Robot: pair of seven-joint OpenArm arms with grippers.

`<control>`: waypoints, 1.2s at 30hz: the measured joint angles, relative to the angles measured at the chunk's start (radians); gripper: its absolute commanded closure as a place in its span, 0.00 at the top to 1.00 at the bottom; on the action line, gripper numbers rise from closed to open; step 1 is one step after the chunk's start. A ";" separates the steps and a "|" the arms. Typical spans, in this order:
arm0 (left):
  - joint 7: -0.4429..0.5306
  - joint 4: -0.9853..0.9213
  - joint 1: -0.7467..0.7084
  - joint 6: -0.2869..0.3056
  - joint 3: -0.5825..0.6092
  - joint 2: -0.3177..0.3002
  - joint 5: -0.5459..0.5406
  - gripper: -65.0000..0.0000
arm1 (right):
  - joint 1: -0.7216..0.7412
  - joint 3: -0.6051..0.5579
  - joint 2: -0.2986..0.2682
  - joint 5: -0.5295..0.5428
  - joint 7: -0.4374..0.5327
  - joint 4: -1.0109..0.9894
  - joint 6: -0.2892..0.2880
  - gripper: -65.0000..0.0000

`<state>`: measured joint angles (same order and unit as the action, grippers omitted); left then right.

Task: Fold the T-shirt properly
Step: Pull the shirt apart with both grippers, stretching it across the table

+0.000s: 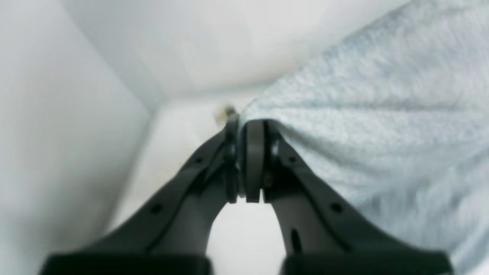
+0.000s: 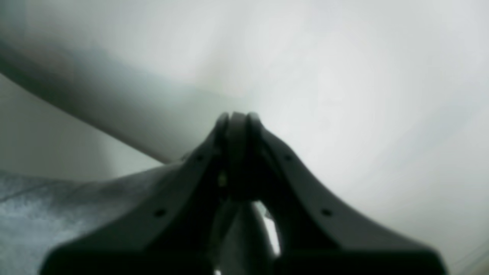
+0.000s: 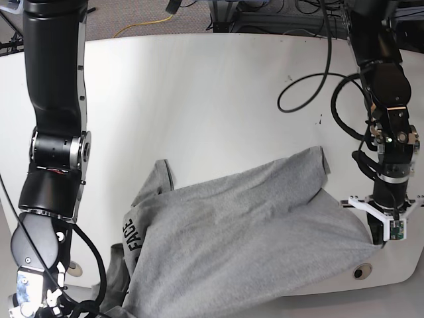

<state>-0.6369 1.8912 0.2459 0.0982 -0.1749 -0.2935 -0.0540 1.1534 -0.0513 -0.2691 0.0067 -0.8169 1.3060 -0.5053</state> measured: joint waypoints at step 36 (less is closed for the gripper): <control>-0.290 0.093 0.115 0.324 -0.061 -0.040 -0.001 0.00 | -0.380 0.211 -0.030 0.024 -0.208 0.404 -0.002 0.00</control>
<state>-0.9264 1.9839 0.3611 0.4225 -0.2359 -0.3336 -0.0547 0.7731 0.1600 -0.2989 0.0307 -1.0245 1.7100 -0.5072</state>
